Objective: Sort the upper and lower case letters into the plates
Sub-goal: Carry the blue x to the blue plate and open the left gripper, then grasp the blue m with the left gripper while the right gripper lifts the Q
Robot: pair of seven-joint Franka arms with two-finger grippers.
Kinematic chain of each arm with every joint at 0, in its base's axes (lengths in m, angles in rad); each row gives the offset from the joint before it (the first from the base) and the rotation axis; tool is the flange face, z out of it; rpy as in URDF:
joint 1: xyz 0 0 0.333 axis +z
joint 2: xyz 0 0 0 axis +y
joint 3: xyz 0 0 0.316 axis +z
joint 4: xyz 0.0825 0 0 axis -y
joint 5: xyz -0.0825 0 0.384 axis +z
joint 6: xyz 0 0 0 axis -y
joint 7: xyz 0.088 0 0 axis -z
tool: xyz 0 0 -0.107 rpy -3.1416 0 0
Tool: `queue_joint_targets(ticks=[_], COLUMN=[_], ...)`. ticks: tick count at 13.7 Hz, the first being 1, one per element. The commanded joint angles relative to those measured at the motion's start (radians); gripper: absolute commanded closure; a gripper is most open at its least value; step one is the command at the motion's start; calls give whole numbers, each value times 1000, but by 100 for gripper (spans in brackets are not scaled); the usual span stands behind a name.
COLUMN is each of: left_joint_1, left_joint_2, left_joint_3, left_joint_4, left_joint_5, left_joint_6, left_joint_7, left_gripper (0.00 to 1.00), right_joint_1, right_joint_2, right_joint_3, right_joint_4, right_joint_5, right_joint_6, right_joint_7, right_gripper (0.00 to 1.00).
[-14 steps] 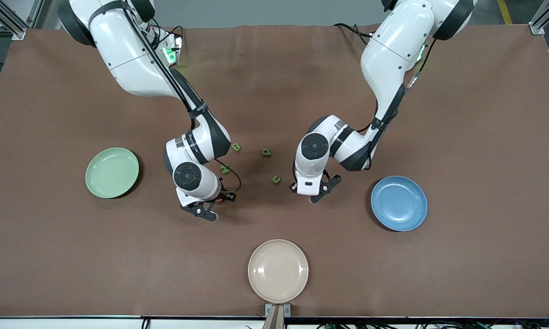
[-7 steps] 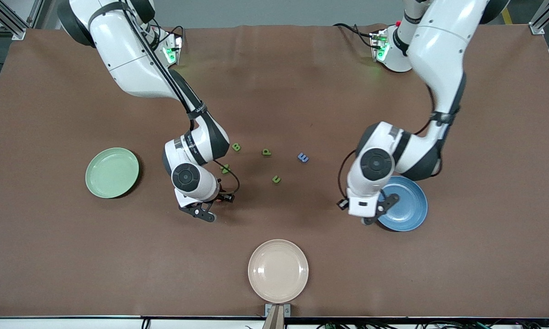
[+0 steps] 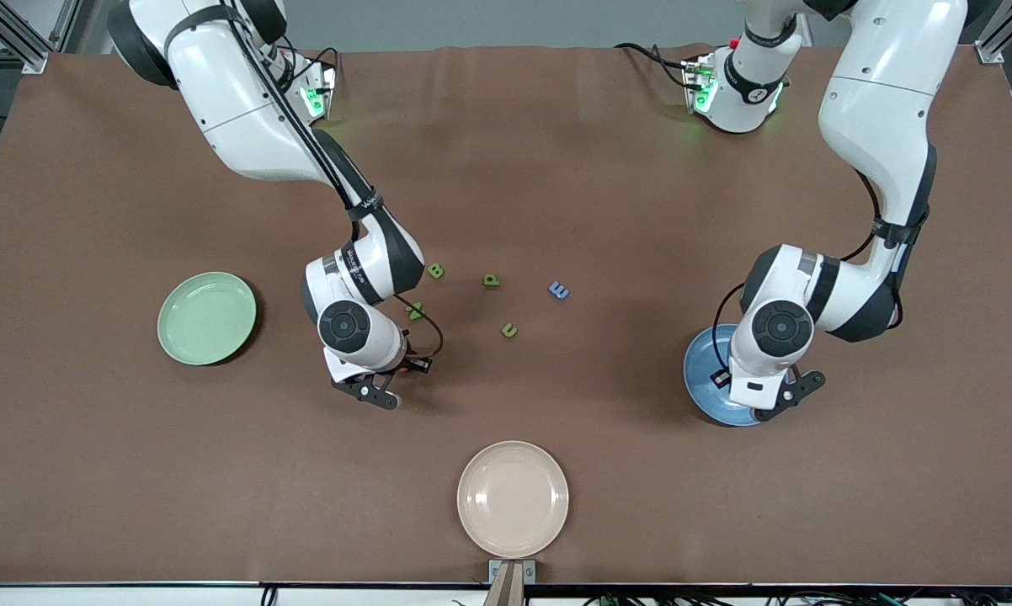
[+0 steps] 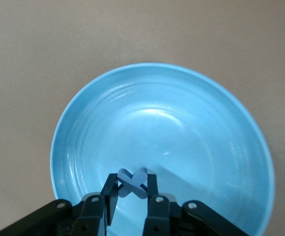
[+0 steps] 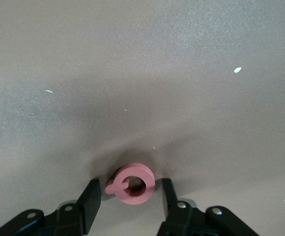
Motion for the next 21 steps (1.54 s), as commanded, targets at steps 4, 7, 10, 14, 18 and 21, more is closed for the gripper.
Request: queue_joint_targets(ticks=[4,7,10,14,18,21], left_joint_1=[-16,-15,-19,-112,-247,-243], left_joint_2=[-30,-101,-97,-45,50,42], left_joint_3=[-18,-119,-274,-345,-340,-342], left_joint_4=[-3,-5,-8,-8,-24,-103], left_joint_5=[18,-9,-9,-8,3,4], left_joint_6=[1,-82,-85,-41,59,105], left_joint_7=[-21,-73,-246,-481,-687,-711], left_gripper=[0,0,0,0,5,8], right_joint_1=[-1,-4,-8,-28,-122,-241], right_joint_2=[17,17,-9,-157,-450,-639], right_joint_3=[0,0,-3,-7,-7,-7], right_joint_4=[13,12,16,-16,-303,-514], right_joint_5=[-16,-21,-22,-60,-60,-60], right_joint_6=[4,19,0,-196,-223,-215], right_joint_7=[10,9,-4,-13,-206,-400], right_gripper=[63,70,73,75,74,73])
